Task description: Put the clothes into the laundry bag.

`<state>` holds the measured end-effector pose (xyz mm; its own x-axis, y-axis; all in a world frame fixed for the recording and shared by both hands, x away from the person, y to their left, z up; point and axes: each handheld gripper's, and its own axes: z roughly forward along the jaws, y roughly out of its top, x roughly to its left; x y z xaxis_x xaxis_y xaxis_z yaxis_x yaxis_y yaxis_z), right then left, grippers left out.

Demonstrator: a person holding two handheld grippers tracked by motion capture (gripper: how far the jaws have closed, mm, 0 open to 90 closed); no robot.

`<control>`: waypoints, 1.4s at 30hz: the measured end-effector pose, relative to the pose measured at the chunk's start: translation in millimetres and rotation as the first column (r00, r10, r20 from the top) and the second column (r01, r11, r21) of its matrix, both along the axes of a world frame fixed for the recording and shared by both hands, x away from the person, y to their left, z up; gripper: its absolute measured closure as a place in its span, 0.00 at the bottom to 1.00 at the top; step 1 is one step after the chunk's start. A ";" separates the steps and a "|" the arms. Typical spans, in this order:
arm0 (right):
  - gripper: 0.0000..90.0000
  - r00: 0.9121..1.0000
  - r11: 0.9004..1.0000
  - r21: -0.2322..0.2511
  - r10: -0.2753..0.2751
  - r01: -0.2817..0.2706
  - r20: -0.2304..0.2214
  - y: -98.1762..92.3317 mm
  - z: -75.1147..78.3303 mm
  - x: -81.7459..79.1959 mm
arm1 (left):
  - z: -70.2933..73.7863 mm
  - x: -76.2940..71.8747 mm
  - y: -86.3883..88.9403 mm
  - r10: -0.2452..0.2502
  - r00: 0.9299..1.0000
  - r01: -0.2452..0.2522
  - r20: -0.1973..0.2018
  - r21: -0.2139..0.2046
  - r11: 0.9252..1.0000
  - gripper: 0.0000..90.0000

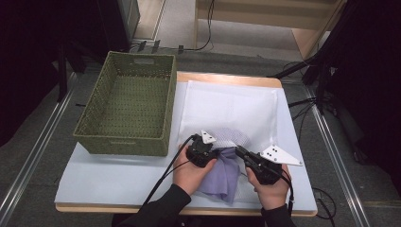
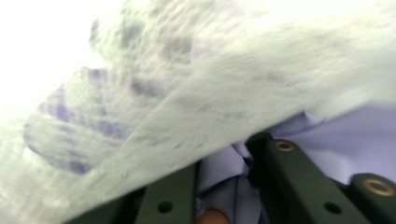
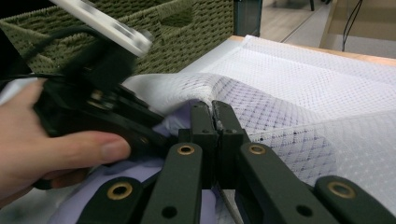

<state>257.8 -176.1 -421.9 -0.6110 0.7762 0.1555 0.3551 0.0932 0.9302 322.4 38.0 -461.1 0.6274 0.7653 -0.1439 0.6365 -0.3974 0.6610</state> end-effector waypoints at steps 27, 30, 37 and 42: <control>1.00 1.000 1.000 -0.011 0.001 -0.001 -0.009 1.2 -3.8 1.6 | 8.2 -53.5 9.8 -0.229 0.972 0.230 0.043 -0.022 0.973 0.82; 1.00 1.000 1.000 -0.008 0.000 0.000 -0.011 1.6 -4.0 1.7 | 14.9 -45.8 15.3 -0.179 0.983 0.182 0.049 -0.093 0.979 0.95; 1.00 1.000 1.000 -0.007 0.003 -0.003 -0.008 3.0 -2.2 0.3 | 15.1 -30.1 8.8 -0.004 0.993 0.020 0.116 -0.140 0.990 0.97; 1.00 1.000 1.000 -0.009 0.004 -0.004 -0.005 1.6 -2.6 0.7 | -3.4 -17.9 0.9 -0.002 0.998 0.005 0.062 -0.049 0.999 0.84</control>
